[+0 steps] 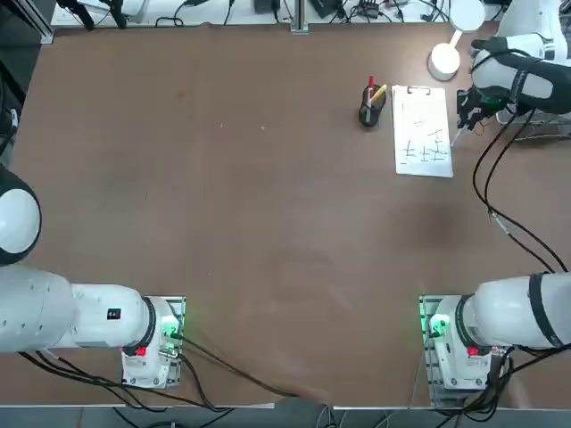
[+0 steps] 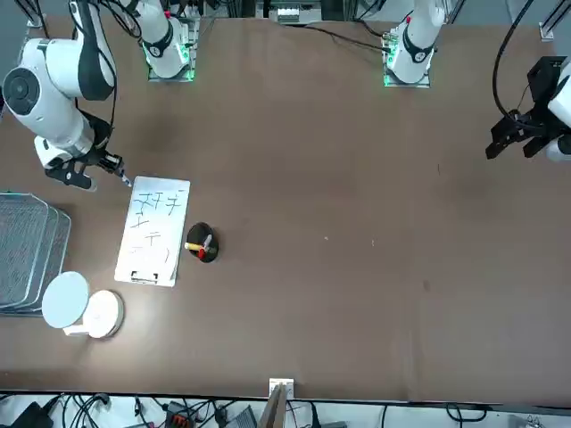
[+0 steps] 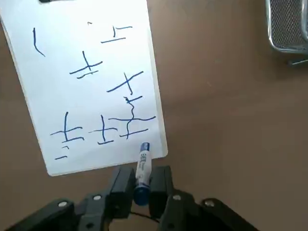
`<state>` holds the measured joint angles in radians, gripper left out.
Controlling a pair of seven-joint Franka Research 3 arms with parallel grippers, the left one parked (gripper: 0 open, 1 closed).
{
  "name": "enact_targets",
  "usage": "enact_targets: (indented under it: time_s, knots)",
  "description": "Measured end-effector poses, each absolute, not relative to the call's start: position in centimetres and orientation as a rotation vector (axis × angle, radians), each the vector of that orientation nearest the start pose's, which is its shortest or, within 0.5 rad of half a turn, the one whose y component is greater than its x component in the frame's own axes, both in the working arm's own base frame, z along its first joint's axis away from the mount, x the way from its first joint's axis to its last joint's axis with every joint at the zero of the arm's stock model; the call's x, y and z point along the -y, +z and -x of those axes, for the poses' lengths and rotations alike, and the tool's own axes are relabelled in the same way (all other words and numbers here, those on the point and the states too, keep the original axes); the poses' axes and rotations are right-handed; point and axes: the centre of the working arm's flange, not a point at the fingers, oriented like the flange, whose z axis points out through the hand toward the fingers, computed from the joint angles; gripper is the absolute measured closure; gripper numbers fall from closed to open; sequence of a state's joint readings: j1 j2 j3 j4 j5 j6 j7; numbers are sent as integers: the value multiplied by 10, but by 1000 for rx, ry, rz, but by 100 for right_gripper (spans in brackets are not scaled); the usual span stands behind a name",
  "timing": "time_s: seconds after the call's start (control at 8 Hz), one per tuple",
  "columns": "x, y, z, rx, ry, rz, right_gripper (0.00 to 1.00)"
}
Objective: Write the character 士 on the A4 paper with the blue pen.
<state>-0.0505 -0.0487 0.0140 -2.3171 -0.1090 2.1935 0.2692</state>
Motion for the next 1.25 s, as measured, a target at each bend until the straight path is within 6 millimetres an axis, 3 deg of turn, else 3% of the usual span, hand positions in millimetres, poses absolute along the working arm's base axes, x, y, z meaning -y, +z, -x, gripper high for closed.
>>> enact_targets:
  time_s: [0.75, 1.25]
  knots:
    - [21, 317, -471, -449, 95, 3196, 79]
    - [26, 310, -465, -466, 112, 3193, 79]
